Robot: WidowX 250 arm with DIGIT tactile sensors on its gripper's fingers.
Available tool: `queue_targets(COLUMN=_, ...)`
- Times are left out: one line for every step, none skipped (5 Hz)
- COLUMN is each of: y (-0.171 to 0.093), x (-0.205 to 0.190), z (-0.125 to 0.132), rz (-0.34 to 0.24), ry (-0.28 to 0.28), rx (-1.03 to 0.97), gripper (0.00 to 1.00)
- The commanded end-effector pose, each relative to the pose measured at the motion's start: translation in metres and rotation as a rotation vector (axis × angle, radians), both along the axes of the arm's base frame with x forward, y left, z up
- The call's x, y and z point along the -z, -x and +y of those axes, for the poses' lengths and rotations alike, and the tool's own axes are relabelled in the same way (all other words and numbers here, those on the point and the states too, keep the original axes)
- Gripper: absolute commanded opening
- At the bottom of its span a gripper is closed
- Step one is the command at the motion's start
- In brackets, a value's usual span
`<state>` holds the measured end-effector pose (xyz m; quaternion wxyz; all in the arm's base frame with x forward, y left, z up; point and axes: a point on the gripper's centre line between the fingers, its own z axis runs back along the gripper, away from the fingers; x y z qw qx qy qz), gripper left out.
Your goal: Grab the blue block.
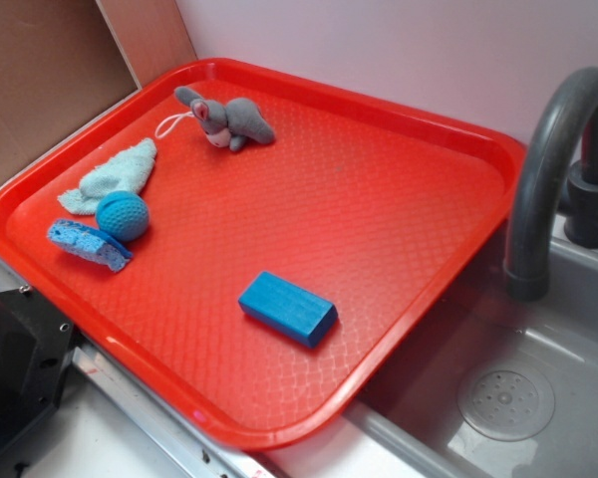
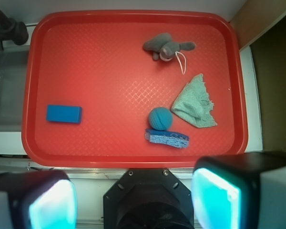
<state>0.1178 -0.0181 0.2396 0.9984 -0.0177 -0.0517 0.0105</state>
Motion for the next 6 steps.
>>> queue_targets(y=0.0, x=0.0, z=0.0, rz=0.0, ry=0.0, rx=0.0, gripper=1.0)
queue_targets(y=-0.02, x=0.005, z=-0.009, rz=0.008, ry=-0.033, rx=0.22, gripper=1.0)
queue_targets(y=-0.045, x=0.017, z=-0.022, rz=0.052, ry=-0.068, rx=0.471, gripper=1.0)
queue_targets(y=-0.067, x=0.038, z=-0.041, rz=0.052, ry=-0.148, rx=0.672, gripper=1.0)
queue_targets(y=-0.082, x=0.054, z=-0.058, rz=0.027, ry=-0.13, rx=0.831, gripper=1.0)
queue_targets(y=-0.092, x=0.075, z=-0.076, rz=0.02, ry=-0.124, rx=0.969, gripper=1.0)
